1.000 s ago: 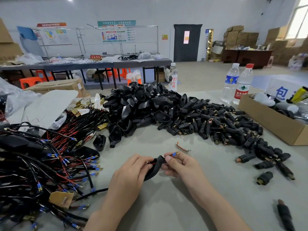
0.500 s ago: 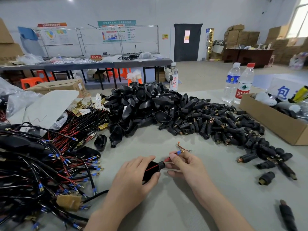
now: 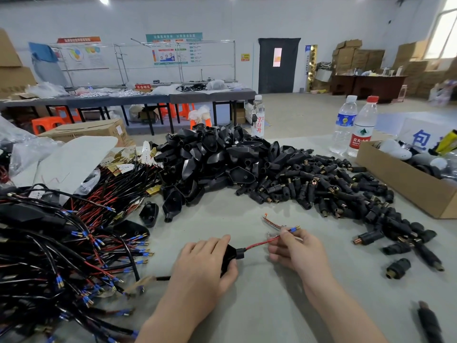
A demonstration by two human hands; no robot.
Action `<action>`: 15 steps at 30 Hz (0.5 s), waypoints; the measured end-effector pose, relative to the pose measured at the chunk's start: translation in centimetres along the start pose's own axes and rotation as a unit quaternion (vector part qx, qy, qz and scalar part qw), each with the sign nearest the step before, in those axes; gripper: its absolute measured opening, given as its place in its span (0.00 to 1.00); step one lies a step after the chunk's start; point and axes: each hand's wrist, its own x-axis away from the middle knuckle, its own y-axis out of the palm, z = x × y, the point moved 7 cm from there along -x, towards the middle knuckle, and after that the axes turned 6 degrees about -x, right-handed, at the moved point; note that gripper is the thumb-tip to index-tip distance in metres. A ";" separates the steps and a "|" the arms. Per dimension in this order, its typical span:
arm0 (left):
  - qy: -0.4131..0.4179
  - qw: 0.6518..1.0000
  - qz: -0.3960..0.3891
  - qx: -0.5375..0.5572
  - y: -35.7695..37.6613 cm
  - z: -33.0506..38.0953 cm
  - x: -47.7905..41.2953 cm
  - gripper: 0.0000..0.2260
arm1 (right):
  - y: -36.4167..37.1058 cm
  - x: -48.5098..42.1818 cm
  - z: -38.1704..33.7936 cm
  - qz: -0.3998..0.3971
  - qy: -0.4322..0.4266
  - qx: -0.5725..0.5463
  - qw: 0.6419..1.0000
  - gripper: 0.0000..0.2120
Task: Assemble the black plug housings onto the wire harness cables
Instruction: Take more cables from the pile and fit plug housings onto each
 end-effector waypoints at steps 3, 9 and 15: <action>-0.012 1.000 0.002 -0.006 -0.1 -0.2 -0.1 0.21 | -1.4 -0.5 -0.6 0.048 -0.018 -0.009 0.999 0.06; -0.027 0.999 0.007 -0.027 -0.1 0.1 -0.1 0.22 | -3.4 -0.9 -2.5 0.103 -0.061 -0.037 0.992 0.07; -0.036 0.998 0.002 -0.052 0.9 0.7 -0.3 0.24 | -4.0 -1.0 -3.1 0.137 -0.090 -0.032 0.986 0.05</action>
